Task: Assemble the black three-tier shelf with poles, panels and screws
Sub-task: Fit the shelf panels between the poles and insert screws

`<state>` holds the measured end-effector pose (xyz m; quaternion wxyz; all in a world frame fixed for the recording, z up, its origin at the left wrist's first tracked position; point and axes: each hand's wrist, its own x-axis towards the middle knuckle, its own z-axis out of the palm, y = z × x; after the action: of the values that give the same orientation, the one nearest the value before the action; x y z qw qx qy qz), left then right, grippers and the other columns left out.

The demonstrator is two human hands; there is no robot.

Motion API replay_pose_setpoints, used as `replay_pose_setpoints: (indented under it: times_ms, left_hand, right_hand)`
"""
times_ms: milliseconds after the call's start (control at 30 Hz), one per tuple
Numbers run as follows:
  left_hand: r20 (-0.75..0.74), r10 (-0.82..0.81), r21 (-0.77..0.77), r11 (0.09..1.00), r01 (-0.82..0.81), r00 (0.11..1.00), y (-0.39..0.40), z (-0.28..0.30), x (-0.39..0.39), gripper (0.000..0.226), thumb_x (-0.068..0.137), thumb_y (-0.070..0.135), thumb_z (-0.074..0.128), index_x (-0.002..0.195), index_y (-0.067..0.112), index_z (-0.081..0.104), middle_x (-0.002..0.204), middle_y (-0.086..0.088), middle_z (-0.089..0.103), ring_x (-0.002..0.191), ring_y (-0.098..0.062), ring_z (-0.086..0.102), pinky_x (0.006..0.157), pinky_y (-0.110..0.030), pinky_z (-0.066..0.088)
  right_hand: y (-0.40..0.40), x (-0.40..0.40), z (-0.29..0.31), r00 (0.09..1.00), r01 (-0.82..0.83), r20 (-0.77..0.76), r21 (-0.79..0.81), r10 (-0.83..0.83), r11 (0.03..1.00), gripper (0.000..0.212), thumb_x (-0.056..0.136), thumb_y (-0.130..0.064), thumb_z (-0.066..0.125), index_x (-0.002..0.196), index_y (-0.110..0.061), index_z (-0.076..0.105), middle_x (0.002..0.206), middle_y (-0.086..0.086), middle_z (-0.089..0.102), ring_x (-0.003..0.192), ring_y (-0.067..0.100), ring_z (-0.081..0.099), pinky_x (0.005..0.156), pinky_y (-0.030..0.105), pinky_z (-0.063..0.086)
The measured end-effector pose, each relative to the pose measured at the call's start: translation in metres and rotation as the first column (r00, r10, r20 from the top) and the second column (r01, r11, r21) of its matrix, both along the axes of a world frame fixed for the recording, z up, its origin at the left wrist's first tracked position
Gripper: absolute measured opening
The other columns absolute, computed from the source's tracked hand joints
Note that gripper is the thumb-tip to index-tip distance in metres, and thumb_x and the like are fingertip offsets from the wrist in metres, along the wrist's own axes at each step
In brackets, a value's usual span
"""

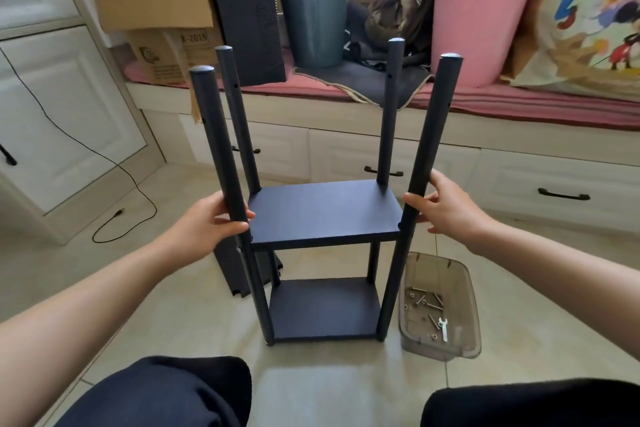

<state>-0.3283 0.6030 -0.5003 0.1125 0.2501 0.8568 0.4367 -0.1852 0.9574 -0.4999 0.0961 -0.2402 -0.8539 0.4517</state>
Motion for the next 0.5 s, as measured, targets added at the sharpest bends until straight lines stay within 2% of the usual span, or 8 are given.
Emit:
replay_pose_setpoints:
  times_ms: [100, 200, 267, 400, 500]
  left_hand:
    - [-0.029, 0.053, 0.013, 0.999, -0.053, 0.998, 0.001, -0.002, -0.007, 0.020, 0.092, -0.001, 0.067, 0.103, 0.014, 0.060, 0.101, 0.004, 0.072, 0.096, 0.000, 0.067, 0.081, -0.015, 0.050]
    - [-0.049, 0.089, 0.006, 0.996, -0.089, 0.995, 0.000, -0.005, -0.009, 0.022, 0.091, 0.001, 0.069, 0.105, 0.015, 0.060, 0.102, 0.003, 0.071, 0.095, 0.003, 0.066, 0.077, -0.014, 0.048]
    - [-0.055, 0.119, 0.008, 0.993, -0.119, 0.991, 0.000, -0.007, -0.010, 0.024, 0.091, 0.002, 0.069, 0.108, 0.016, 0.059, 0.103, 0.003, 0.070, 0.095, 0.001, 0.066, 0.076, -0.015, 0.048]
    - [-0.053, 0.204, 0.002, 0.979, -0.205, 0.977, 0.001, -0.011, -0.005, 0.030, 0.092, 0.007, 0.070, 0.118, 0.017, 0.058, 0.104, 0.004, 0.069, 0.098, -0.007, 0.064, 0.075, -0.019, 0.048]
    - [-0.140, 0.245, -0.103, 0.960, -0.260, 0.959, 0.002, -0.011, -0.001, 0.019, 0.095, 0.016, 0.068, 0.111, 0.019, 0.058, 0.100, 0.005, 0.067, 0.093, -0.012, 0.063, 0.074, -0.023, 0.049]
  right_hand:
    - [-0.010, 0.006, -0.003, 0.999, -0.022, -0.033, -0.002, 0.021, 1.000, 0.047, 0.096, -0.034, 0.062, 0.137, -0.041, 0.040, 0.090, 0.001, 0.072, 0.083, 0.013, 0.071, 0.069, 0.030, 0.054]
    - [-0.019, 0.011, -0.003, 0.999, -0.042, -0.029, -0.034, 0.041, 0.999, 0.038, 0.096, -0.034, 0.062, 0.124, -0.050, 0.042, 0.094, 0.002, 0.071, 0.089, 0.017, 0.070, 0.081, 0.040, 0.056]
    - [-0.023, 0.013, -0.003, 0.998, -0.051, -0.026, -0.043, 0.050, 0.998, 0.036, 0.095, -0.034, 0.062, 0.122, -0.050, 0.043, 0.095, 0.002, 0.071, 0.090, 0.018, 0.070, 0.083, 0.042, 0.056]
    - [-0.028, 0.018, -0.003, 0.997, -0.081, -0.006, -0.026, 0.081, 0.996, 0.045, 0.095, -0.033, 0.063, 0.135, -0.038, 0.044, 0.096, -0.001, 0.069, 0.089, 0.015, 0.070, 0.070, 0.028, 0.052]
    - [-0.030, 0.021, -0.002, 0.995, -0.101, 0.014, -0.027, 0.101, 0.995, 0.045, 0.095, -0.033, 0.063, 0.136, -0.034, 0.045, 0.096, -0.003, 0.069, 0.088, 0.013, 0.069, 0.065, 0.022, 0.049]
